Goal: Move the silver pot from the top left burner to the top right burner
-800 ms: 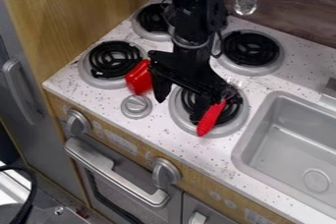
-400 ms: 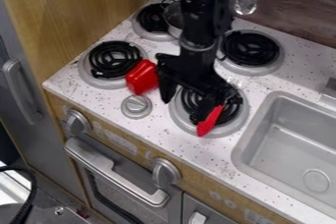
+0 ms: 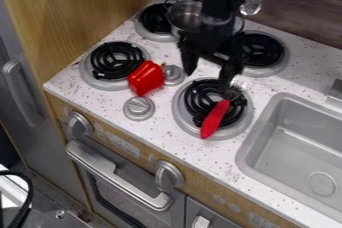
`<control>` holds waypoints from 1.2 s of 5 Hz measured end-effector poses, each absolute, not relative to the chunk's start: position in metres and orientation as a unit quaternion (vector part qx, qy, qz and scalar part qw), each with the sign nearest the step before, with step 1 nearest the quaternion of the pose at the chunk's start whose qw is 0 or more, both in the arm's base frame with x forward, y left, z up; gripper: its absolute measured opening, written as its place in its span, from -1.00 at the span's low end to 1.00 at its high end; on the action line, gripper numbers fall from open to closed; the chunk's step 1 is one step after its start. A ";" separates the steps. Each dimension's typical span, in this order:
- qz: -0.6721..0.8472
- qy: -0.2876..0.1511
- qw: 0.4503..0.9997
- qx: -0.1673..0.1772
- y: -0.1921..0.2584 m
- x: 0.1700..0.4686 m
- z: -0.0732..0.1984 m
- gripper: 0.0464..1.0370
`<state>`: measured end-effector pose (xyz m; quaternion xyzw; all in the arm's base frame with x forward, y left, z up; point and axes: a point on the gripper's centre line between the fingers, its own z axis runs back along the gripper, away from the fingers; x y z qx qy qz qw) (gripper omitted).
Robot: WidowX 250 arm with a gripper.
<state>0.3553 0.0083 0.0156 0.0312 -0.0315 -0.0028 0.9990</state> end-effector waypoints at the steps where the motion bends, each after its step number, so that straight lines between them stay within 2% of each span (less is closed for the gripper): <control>1: 0.055 -0.065 0.996 0.036 0.031 0.390 0.006 0.92; 2: 0.096 -0.102 0.988 0.062 0.067 0.415 -0.004 0.92; 3: 0.089 -0.144 0.982 0.081 0.087 0.428 -0.006 0.92; 4: 0.155 -0.150 0.973 0.087 0.107 0.434 -0.006 0.92; 5: 0.228 -0.127 0.962 0.081 0.117 0.436 0.000 0.92; 6: 0.337 -0.108 0.933 0.062 0.126 0.432 -0.010 0.92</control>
